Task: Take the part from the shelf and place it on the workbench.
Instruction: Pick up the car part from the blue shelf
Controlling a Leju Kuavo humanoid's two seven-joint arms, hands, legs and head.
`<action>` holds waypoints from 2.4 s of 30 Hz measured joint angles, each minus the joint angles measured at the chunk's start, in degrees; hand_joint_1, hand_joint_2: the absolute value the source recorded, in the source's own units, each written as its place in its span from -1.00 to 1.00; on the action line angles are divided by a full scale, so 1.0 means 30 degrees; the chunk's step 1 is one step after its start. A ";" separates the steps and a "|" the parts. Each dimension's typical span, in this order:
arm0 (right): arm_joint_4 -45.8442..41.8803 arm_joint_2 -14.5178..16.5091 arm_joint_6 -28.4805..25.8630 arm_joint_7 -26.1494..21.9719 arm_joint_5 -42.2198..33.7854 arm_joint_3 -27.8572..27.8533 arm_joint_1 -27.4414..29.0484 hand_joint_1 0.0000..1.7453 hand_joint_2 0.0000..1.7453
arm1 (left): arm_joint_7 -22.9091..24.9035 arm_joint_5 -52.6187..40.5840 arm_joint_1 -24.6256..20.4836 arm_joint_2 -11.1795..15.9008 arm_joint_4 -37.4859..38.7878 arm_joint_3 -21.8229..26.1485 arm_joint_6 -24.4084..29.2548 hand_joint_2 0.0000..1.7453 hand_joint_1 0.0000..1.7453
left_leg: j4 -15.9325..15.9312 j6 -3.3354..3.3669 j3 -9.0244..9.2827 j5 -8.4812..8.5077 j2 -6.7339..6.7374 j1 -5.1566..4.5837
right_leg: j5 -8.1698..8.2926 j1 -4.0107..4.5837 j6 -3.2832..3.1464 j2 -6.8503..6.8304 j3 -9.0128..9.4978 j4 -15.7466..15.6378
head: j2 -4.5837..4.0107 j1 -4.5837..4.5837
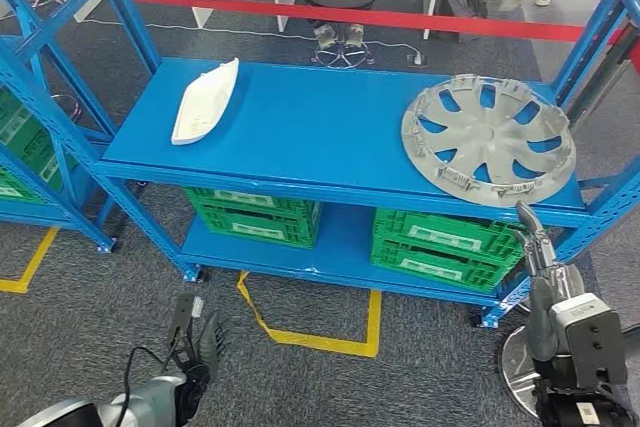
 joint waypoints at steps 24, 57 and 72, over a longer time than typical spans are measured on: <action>-0.0246 -0.0495 0.1465 0.2159 0.2645 -0.0120 -0.3346 -1.00 -1.00 | -0.0852 0.1423 0.0681 0.0823 0.0000 0.0015 -0.0490 -1.00 -1.00 | 0.0000 0.0007 0.0000 0.0007 -0.0009 0.0000 | 0.0003 0.0002 -0.0001 -0.0003 0.0009 0.0001 | 0.0000 0.0000; 0.0058 -0.0732 0.1100 0.1168 0.2189 -0.1403 -0.3641 -1.00 -1.00 | -0.1180 0.1698 0.1335 0.1151 0.0000 0.0495 -0.0802 -1.00 -1.00 | -0.0426 0.0544 0.0943 -0.0444 0.0036 0.0258 | -0.0602 -0.0271 0.0773 -0.0018 -0.2174 0.3780 | 0.0000 0.0248; 0.0056 -0.0732 0.1146 0.1107 0.2151 -0.1344 -0.3740 -1.00 -1.00 | -0.1257 0.1736 0.1600 0.1210 -0.0022 0.0632 -0.0809 -1.00 -1.00 | 0.5660 0.0213 -0.3643 -0.1080 -0.0514 -0.0013 | -0.0919 0.0187 -0.0562 0.0533 0.0779 0.0299 | 0.0000 -0.0213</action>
